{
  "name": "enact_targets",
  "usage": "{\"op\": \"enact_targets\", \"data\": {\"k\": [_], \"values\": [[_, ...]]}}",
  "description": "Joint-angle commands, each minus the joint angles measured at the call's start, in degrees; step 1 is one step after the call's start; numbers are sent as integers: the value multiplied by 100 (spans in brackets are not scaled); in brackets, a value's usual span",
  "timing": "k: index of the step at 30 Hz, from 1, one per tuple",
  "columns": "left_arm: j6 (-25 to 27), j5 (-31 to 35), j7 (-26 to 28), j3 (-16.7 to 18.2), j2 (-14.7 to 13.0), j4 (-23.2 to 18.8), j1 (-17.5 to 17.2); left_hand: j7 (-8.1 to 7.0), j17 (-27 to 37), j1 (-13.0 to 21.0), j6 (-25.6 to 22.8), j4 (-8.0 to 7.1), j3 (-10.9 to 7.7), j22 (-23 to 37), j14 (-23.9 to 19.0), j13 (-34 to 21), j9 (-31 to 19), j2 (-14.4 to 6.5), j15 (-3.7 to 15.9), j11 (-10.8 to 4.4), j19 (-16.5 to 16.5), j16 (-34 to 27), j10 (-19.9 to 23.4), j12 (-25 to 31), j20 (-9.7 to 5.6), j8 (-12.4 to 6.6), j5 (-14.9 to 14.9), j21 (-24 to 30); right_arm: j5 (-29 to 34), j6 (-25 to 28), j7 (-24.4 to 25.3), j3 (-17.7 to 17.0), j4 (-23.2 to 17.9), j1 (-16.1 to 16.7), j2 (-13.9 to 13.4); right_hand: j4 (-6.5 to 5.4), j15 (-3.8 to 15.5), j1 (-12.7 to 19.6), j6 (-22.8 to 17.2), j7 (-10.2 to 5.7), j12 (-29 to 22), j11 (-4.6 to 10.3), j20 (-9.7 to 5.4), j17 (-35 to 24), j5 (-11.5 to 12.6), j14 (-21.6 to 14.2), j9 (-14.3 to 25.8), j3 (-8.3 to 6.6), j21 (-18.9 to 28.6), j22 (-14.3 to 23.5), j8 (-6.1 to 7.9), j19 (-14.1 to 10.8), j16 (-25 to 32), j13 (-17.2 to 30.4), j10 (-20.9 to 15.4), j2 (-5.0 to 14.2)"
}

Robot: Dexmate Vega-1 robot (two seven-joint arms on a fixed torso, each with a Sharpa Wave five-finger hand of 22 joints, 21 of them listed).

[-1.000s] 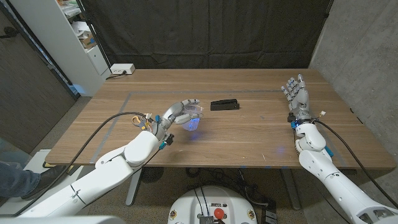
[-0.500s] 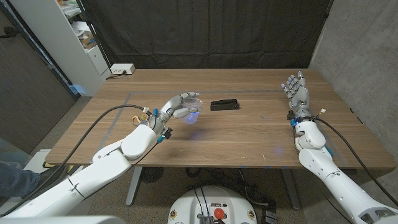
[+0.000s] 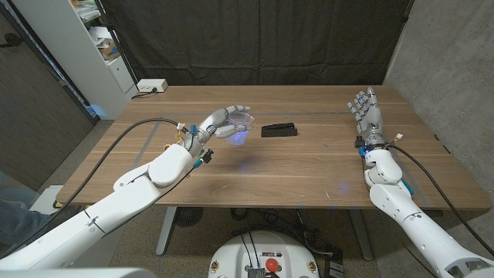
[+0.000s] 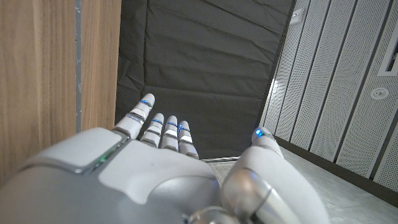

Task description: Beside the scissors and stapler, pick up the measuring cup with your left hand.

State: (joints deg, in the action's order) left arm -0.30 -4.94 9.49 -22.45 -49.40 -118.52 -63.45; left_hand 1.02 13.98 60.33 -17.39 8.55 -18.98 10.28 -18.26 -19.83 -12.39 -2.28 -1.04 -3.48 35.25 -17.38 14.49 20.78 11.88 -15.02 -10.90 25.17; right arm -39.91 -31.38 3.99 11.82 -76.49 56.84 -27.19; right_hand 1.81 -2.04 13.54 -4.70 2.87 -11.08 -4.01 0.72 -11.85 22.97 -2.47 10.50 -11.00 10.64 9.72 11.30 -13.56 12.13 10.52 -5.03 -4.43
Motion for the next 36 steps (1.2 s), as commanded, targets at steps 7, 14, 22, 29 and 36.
{"op": "enact_targets", "data": {"k": [7,14,22,29,36], "values": [[203,243,-153,59,-48,-236,271,-5,11,42,-62,14,31,7,-19,-59,-17,-46,30,-31,-17,-24,63,44,9,-5,23,-37,30,-8,-64,85,198,-228,101,13,-11,38,-35,-29,-8,0,18,-22,15,-65,27,16,58,17,-8,-38,24,15,-34,36],[189,267,-166,92,-40,-302,301,-22,6,40,-110,13,37,7,-40,-85,-20,-39,53,-45,-19,-24,103,58,9,-19,23,-56,10,-1,-114,78,247,-277,77,15,-6,40,-32,-31,-8,5,22,-23,15,-81,27,22,59,17,-9,-45,28,15,-38,38],[157,344,-121,150,-42,-390,292,-13,7,39,-121,6,41,7,-43,-105,-24,-48,46,-37,-19,-24,98,55,9,-20,23,-70,24,-4,-79,41,192,-269,28,16,-11,41,-35,-35,-6,4,22,-25,15,-89,27,25,59,17,-8,-50,30,16,-35,44],[134,325,-167,176,-45,-399,279,-17,7,31,-133,-2,42,8,-50,-122,-26,-56,45,-38,-30,-22,99,53,3,-22,22,-87,50,30,-13,22,100,-185,-23,17,-5,44,-53,-21,-6,-8,18,-27,15,-92,27,28,60,17,-1,-56,30,16,-38,51],[36,325,-179,158,-15,-347,254,-25,5,32,-130,-3,42,8,-59,-141,-29,-57,48,-39,-34,-18,98,50,10,-17,21,-104,71,18,50,6,4,-78,-37,17,-7,49,-61,-19,-9,-5,18,-29,16,-96,27,27,60,17,2,-60,30,16,-49,65]]}}
